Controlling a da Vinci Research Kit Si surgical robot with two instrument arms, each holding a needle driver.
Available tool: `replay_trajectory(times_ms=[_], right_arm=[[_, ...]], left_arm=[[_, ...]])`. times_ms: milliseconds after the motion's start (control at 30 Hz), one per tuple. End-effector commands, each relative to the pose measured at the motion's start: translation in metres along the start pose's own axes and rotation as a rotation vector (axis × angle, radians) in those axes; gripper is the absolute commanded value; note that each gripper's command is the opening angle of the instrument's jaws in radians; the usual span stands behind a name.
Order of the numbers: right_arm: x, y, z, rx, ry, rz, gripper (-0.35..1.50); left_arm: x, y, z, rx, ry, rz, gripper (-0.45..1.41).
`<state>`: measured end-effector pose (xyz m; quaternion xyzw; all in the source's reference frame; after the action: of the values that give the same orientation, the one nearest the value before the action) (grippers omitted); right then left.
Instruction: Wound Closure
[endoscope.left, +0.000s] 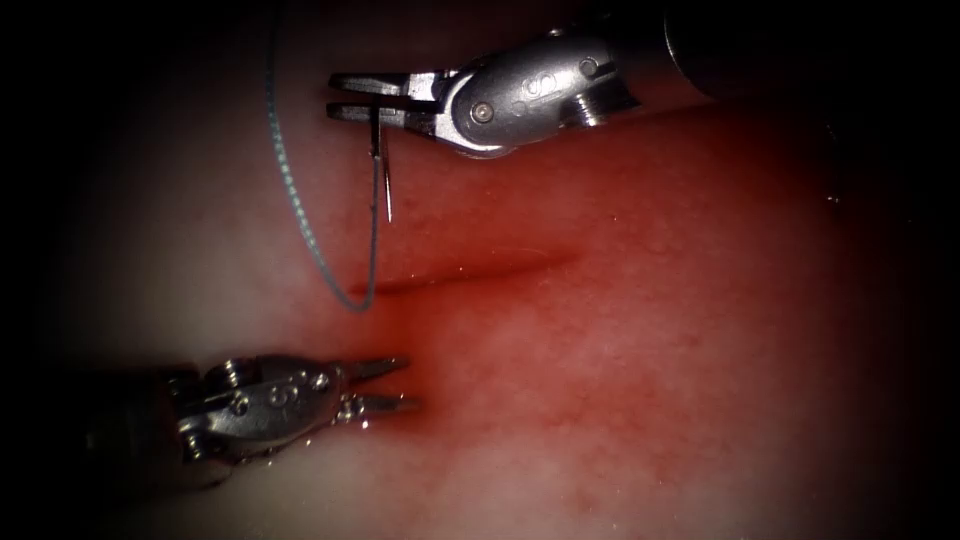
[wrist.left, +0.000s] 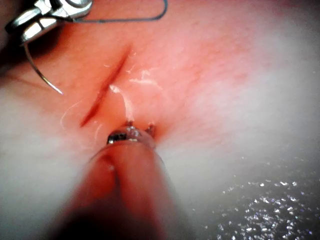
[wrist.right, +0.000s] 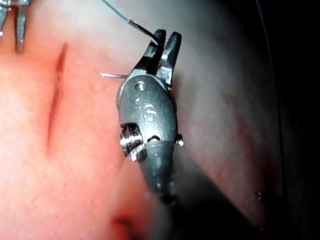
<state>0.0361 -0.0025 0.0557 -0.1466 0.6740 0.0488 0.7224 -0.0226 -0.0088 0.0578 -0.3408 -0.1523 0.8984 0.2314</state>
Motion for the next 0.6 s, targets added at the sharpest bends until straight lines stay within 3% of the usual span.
replay_trajectory(times_ms=[33,467,600], right_arm=[[-0.0005,-0.0003,0.0008,0.007,0.001,-0.009,-0.35],[-0.0014,-0.001,0.0006,0.052,-0.028,-0.07,-0.35],[-0.0021,-0.0026,0.0005,0.08,-0.034,-0.089,-0.35]], left_arm=[[0.0,0.0001,0.0008,-0.001,0.0,0.0,0.27],[0.0001,0.0002,0.0005,-0.005,0.0,-0.001,0.27],[0.0002,0.0001,0.0003,-0.008,0.001,-0.001,0.27]])
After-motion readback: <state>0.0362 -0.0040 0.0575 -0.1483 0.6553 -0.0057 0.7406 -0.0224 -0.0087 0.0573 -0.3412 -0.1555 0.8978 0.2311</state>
